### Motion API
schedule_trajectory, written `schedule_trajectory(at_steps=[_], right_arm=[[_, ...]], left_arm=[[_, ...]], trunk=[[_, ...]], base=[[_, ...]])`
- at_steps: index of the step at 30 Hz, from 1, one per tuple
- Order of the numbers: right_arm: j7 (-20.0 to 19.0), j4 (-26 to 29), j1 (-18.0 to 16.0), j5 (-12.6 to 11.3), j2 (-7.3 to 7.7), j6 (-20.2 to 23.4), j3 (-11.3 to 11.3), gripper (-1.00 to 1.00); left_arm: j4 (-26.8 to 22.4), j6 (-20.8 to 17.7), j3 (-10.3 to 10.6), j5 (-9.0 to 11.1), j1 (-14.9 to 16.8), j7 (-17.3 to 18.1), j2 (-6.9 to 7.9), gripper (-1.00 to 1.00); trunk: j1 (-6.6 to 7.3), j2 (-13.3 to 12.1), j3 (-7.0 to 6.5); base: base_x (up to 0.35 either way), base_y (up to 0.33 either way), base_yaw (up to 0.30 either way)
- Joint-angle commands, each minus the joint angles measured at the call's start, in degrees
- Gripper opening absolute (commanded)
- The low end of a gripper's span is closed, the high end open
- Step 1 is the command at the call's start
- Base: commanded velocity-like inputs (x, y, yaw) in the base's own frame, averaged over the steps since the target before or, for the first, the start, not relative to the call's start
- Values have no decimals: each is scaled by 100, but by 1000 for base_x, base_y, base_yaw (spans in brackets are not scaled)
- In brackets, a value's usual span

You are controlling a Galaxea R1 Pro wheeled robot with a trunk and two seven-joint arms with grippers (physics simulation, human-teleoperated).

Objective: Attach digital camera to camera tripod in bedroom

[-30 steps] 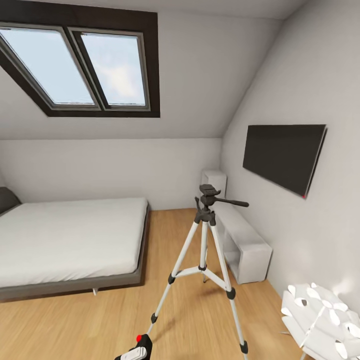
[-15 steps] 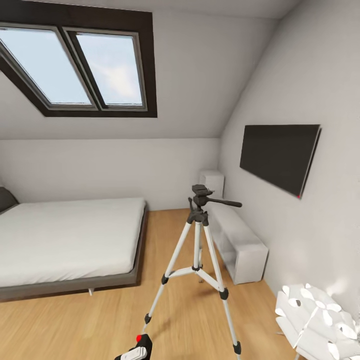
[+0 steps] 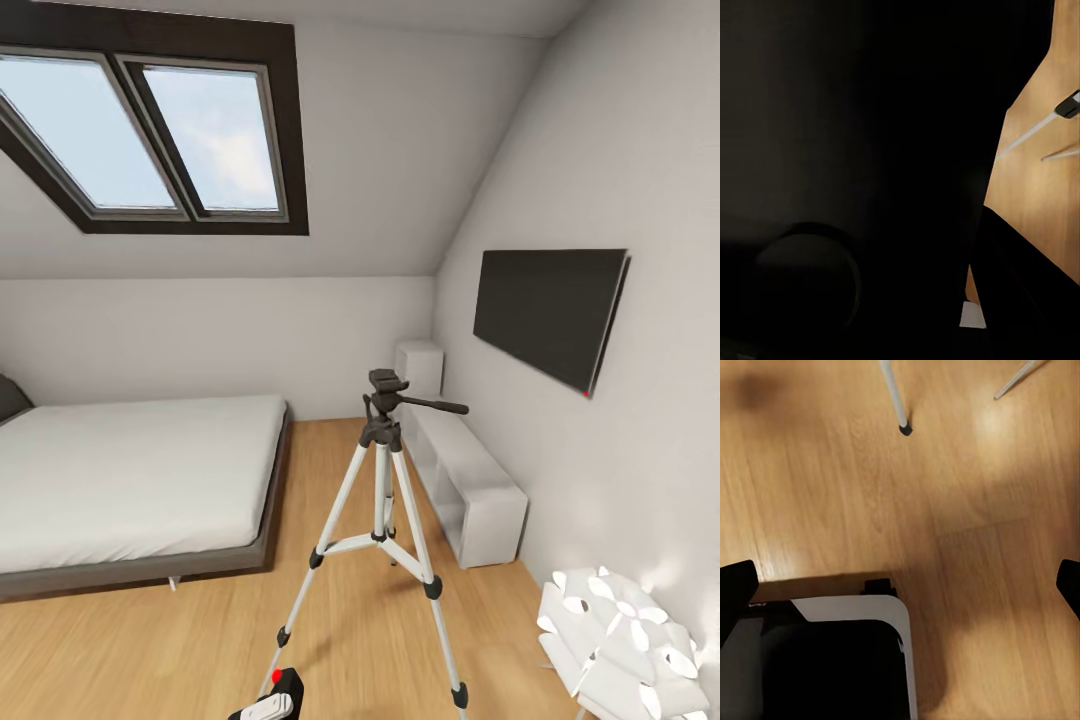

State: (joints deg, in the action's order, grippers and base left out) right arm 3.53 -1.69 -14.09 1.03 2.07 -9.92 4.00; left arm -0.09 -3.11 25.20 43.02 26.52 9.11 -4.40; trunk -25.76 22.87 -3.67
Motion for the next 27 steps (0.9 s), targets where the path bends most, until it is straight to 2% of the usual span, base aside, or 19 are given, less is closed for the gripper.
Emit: schedule_trajectory(at_steps=[1, 27], right_arm=[[5, -19, -6, 12, 1, -36, 39, 100], [-31, -17, -6, 10, 4, -45, 36, 100]], left_arm=[[0, -23, 37, 57, 2, 27, 1, -100], [-1, -23, 37, 57, 2, 18, 4, -100]], trunk=[[-2, 4, 2], [-2, 4, 2]], base=[[0, -4, 0], [0, 0, 0]])
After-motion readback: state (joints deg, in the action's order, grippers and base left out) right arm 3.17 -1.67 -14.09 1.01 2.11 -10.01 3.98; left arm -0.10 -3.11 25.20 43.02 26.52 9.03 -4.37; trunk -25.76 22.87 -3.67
